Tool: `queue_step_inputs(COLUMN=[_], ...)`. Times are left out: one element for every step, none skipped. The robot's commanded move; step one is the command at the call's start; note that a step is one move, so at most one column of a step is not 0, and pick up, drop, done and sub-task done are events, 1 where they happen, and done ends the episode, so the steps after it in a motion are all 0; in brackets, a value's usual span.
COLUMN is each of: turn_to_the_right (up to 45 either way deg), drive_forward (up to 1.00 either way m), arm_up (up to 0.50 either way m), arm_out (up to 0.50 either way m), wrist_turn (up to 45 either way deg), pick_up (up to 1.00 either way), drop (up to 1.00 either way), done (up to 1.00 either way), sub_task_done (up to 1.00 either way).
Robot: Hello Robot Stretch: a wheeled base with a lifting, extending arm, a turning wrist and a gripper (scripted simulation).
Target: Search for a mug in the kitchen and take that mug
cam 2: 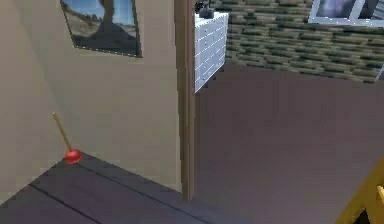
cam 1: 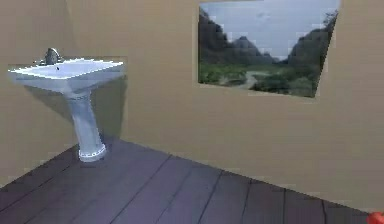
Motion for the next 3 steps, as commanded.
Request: queue_step_inputs(turn_to_the_right=[0.0,-45.0,-39.0], drive_forward=[0.05,0.0,0.0], arm_up=[0.0,0.0,0.0], arm_out=[0.0,0.0,0.0], wrist_turn=[0.0,0.0,0.0], pick_up=[0.0,0.0,0.0], drop=[0.0,0.0,0.0], done=[0.0,0.0,0.0], sub_task_done=[0.0,0.0,0.0])
